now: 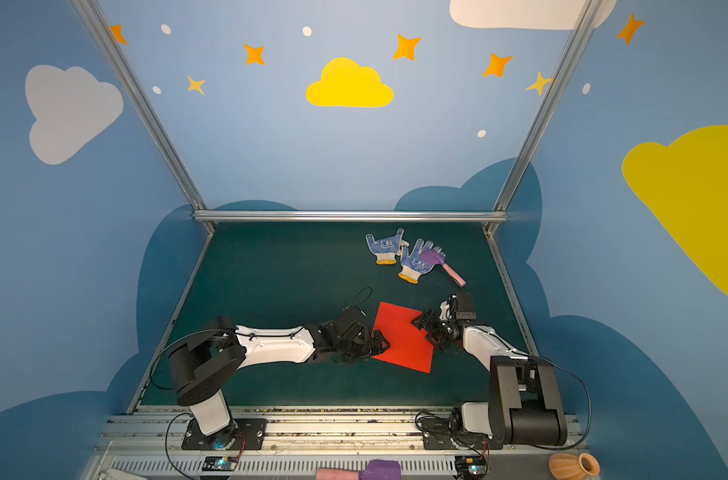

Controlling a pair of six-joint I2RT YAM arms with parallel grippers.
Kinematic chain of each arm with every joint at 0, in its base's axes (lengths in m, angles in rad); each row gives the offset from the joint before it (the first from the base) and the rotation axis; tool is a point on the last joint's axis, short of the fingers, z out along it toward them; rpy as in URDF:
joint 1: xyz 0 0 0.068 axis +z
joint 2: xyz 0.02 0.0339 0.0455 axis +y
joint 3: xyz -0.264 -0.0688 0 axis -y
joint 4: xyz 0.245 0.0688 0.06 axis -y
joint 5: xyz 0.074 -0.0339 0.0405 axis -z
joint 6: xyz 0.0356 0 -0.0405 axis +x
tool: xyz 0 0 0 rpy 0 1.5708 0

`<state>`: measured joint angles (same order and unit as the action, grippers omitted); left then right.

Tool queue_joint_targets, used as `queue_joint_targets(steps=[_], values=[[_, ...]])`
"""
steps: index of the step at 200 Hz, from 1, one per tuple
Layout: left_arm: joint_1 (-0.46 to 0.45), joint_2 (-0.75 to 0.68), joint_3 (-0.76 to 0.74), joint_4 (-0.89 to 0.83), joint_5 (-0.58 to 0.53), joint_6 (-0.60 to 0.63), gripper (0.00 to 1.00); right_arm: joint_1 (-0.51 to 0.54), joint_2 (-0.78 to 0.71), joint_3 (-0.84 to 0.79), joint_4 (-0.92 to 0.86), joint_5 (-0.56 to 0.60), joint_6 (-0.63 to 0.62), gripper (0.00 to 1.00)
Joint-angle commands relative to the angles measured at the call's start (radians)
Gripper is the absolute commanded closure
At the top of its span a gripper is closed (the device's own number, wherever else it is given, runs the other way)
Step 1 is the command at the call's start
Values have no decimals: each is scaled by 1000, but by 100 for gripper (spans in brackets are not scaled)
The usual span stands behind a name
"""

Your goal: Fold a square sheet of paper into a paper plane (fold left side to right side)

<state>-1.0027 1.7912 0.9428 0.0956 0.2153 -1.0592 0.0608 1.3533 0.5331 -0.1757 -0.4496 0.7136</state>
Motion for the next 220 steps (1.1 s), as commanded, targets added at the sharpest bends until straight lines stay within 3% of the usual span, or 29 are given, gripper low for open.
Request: queue_joint_targets(steps=[1, 82, 132, 163, 188, 220], values=[[-13, 48, -37, 13, 3, 8, 6, 16, 49, -38, -79, 2, 1, 26], [53, 119, 27, 139, 44, 177, 4, 16, 46, -38, -81, 0, 0, 26], [174, 223, 122, 213, 266, 255, 4, 17, 45, -38, -82, 0, -2, 26], [204, 273, 222, 90, 334, 334, 5, 16, 45, -39, -84, 0, -2, 26], [213, 295, 259, 34, 354, 365, 9, 17, 44, -38, -84, -1, -3, 26], [220, 303, 261, 24, 359, 371, 26, 16, 46, -38, -80, -1, -3, 26]])
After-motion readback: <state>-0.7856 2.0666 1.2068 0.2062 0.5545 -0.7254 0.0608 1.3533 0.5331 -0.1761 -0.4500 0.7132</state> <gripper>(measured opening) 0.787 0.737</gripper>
